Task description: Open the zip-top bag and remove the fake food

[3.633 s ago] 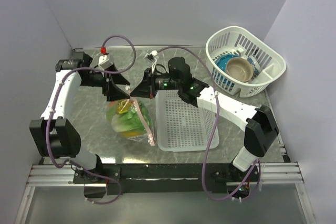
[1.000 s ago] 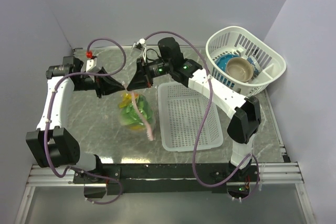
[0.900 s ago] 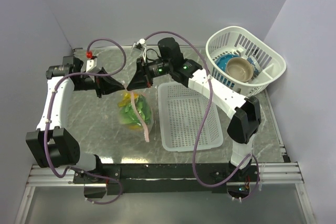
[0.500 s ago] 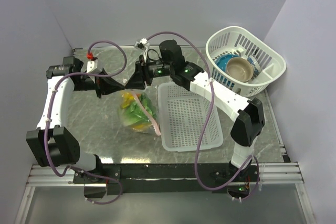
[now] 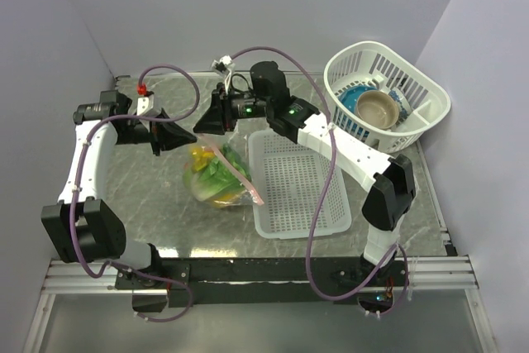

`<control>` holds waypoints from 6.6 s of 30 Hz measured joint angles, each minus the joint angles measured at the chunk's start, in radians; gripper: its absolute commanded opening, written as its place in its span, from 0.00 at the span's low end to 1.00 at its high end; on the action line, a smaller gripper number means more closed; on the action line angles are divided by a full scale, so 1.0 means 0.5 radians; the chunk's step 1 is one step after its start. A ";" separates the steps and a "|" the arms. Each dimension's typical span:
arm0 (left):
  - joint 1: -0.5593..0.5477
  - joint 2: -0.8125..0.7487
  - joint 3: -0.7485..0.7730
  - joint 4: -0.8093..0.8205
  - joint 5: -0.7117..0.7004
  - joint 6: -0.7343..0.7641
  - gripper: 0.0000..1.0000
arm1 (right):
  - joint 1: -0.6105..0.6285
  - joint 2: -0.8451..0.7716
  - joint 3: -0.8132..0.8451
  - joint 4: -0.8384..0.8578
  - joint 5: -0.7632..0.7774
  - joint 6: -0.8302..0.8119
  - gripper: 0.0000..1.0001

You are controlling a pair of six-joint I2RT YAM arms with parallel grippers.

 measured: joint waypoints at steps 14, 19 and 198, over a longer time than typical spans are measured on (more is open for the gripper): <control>0.000 0.000 -0.010 -0.001 0.005 -0.001 0.04 | 0.002 0.049 0.027 0.023 0.025 0.031 0.33; 0.000 0.000 -0.011 -0.001 0.009 -0.003 0.05 | 0.002 0.049 0.025 0.051 0.024 0.043 0.14; 0.275 0.075 0.051 2.162 0.076 -2.433 0.07 | 0.237 -0.645 -1.124 -0.059 0.815 -0.337 0.51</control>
